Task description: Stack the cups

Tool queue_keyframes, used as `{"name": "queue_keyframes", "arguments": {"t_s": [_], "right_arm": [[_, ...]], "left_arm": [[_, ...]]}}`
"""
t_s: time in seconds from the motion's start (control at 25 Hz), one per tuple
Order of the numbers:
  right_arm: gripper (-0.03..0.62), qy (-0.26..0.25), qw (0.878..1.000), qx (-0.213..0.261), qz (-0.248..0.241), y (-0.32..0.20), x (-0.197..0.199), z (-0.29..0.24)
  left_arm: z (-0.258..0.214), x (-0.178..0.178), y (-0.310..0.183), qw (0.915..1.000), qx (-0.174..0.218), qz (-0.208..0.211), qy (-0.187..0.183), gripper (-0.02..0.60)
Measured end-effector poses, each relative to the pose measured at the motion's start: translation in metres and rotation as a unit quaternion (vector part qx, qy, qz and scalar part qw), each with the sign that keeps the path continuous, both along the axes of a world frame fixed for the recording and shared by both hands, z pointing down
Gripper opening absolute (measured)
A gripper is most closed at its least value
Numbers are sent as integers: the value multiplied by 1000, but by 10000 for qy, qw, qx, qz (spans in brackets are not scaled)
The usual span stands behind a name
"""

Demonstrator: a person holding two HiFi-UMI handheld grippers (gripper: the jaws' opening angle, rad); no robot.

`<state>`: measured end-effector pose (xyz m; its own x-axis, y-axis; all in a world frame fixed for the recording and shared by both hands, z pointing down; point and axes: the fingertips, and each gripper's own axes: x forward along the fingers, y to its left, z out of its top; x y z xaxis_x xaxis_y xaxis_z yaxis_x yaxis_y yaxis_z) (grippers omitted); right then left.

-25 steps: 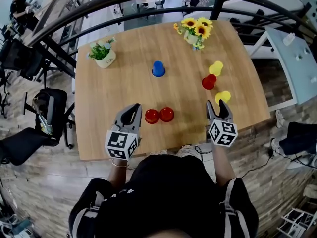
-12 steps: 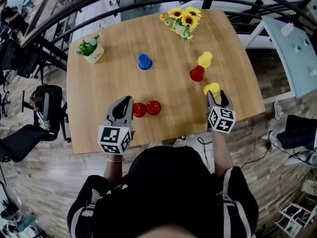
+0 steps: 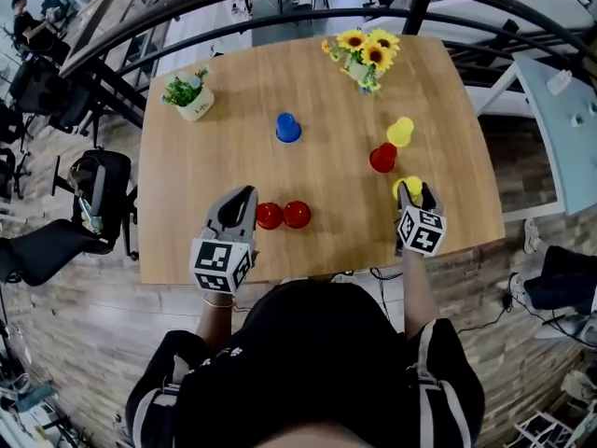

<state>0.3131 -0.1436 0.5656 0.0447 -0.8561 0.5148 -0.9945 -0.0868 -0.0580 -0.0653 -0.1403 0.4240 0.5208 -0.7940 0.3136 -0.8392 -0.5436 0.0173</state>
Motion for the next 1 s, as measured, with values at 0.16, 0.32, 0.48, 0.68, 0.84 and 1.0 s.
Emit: {"name": "queue_keyframes", "arguments": {"t_s": [0.16,0.32,0.48,0.68,0.84,1.0], "right_arm": [[219,61,10000,-14,-23,-2,2,1],[218,98,9999,18,-56,-2,-1,-5],[218,54,9997,100,-236,-1,-17,-13],[218,-30,9971,115,-753,4,-57,-19],[218,-118,9920,94,-1251,11,-98,-20],[218,-168,9859,32,-1663,16,-133,-19]], "left_arm": [[0,-4,-2,10000,9,-79,0,20],[1,-3,-5,10000,1,-50,18,21],[1,1,-9,10000,26,30,62,21],[2,4,-10,9999,34,72,124,21],[2,1,-8,9999,38,84,146,20],[2,-5,-5,9998,52,51,179,21]]}}
